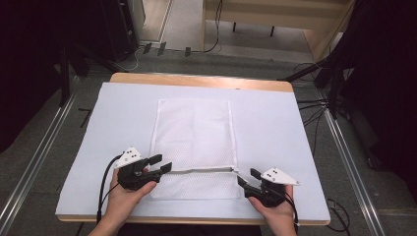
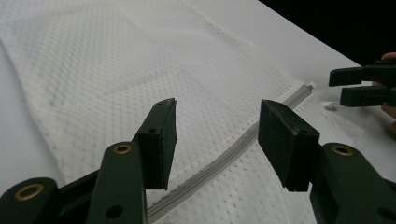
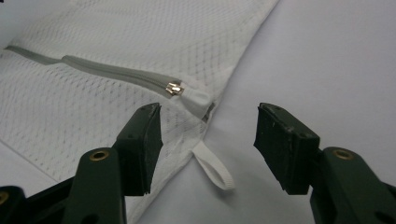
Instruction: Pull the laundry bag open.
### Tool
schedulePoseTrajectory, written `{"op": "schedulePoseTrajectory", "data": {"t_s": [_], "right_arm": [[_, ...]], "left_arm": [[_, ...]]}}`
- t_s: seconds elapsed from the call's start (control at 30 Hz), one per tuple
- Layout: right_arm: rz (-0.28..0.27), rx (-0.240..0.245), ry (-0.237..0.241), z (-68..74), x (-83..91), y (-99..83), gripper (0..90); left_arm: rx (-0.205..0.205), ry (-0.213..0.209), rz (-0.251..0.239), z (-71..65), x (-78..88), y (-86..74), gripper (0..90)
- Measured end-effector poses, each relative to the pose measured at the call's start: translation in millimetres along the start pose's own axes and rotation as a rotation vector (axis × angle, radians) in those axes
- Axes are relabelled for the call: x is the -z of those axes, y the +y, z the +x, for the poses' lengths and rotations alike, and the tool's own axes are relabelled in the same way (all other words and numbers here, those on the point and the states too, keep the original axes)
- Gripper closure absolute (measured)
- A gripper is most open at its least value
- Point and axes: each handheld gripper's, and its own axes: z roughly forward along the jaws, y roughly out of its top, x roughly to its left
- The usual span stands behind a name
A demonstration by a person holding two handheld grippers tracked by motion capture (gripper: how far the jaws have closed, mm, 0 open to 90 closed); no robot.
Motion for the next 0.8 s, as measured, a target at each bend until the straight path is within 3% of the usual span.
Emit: {"op": "schedulePoseTrajectory", "data": {"t_s": [0.2, 0.4, 0.53, 0.63, 0.7, 0.77, 0.8], "right_arm": [[0.043, 0.004, 0.011, 5.1, -10.6, 0.7, 43.7], [0.092, 0.082, -0.038, 16.7, -23.0, 4.6, 41.4], [0.125, 0.097, -0.044, 18.3, -27.1, 5.5, 43.3], [0.13, 0.107, -0.084, 21.8, -28.1, 5.3, 48.4], [0.128, 0.086, -0.112, 23.9, -28.7, 5.5, 53.4], [0.123, 0.073, -0.134, 25.4, -28.9, 5.6, 61.6], [0.121, 0.06, -0.139, 25.9, -28.7, 5.8, 70.3]], "left_arm": [[-0.002, -0.022, 0.019, -8.2, -9.6, 1.1, 54.7], [-0.008, -0.052, 0.037, -15.0, -18.4, 0.0, 57.0], [-0.011, -0.059, 0.037, -17.1, -19.0, 0.3, 57.5], [-0.007, -0.061, 0.038, -17.5, -20.0, 0.8, 57.7], [-0.006, -0.067, 0.041, -17.9, -21.3, 1.9, 57.9], [-0.004, -0.07, 0.037, -19.6, -23.5, 4.0, 58.1], [-0.005, -0.079, 0.039, -20.9, -25.0, 5.3, 58.2]]}}
